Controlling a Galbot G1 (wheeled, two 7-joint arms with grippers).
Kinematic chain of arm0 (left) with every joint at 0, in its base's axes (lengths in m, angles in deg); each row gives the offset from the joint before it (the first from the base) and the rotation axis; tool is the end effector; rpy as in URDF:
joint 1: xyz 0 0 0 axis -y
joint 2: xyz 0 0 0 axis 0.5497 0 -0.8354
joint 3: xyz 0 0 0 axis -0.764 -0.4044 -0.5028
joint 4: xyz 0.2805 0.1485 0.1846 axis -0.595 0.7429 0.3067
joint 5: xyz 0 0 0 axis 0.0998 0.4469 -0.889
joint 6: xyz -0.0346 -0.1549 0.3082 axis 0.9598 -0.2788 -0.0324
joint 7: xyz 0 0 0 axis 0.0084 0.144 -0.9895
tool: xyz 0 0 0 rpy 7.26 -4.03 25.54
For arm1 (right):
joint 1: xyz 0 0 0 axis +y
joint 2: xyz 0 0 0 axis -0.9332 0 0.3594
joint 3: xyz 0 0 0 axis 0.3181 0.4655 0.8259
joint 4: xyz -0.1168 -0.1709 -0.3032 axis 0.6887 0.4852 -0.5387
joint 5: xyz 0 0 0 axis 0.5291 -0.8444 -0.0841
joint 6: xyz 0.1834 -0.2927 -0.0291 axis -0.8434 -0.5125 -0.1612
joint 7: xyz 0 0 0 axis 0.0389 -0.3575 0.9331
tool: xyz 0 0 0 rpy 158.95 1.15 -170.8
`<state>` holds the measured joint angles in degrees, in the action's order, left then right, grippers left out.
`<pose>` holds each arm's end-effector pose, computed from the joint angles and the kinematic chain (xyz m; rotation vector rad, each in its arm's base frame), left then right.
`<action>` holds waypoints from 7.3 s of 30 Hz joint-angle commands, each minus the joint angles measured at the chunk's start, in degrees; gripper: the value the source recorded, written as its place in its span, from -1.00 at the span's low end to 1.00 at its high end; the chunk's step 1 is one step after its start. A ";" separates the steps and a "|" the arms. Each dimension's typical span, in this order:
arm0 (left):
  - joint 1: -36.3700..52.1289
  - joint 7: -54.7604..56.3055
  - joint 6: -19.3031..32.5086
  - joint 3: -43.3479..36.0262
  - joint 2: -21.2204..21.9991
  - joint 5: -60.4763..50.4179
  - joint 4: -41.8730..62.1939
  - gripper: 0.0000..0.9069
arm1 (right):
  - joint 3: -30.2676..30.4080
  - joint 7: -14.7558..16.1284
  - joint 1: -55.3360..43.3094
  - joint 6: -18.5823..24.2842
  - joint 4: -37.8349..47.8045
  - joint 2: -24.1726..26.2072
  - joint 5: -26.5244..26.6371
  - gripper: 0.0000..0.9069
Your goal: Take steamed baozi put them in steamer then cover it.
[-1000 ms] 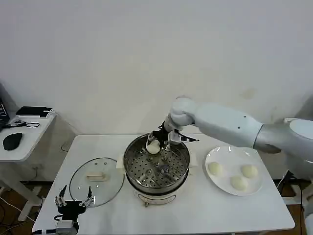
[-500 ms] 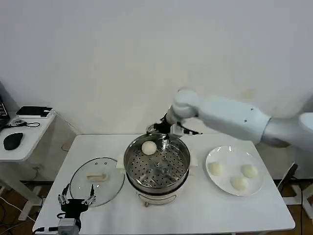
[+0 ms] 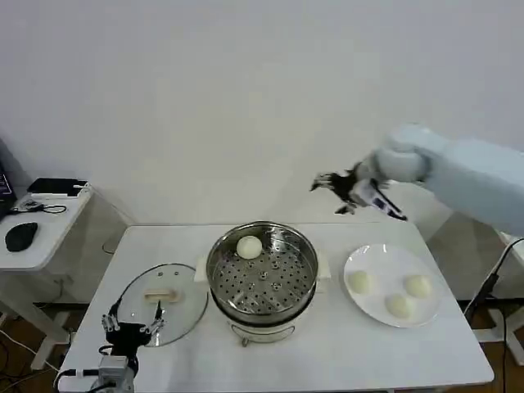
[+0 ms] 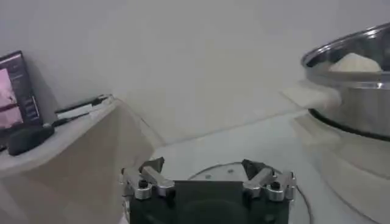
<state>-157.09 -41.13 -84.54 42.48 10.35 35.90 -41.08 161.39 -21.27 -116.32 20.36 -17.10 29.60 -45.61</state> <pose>0.1478 0.0797 -0.3147 0.1823 -2.8339 -0.4561 0.4865 -0.1281 -0.0432 1.4686 -1.3336 2.1492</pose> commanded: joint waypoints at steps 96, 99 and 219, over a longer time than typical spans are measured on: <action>0.72 1.22 -0.38 4.12 -2.81 0.73 0.58 1.00 | 1.56 -7.85 -3.15 -33.41 -0.38 -28.17 44.04 0.11; 0.65 1.23 -0.38 4.68 -2.80 0.72 0.65 1.00 | 1.53 -8.97 -0.91 -35.75 0.84 -31.42 47.48 0.11; 1.32 1.87 6.21 5.57 -4.97 12.93 4.08 1.00 | -34.93 6.30 49.60 -11.44 13.01 3.26 -8.53 0.62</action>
<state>-155.77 -39.25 -78.36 48.07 5.41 48.79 -37.05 126.88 -14.36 -67.54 9.80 -6.06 35.08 -54.40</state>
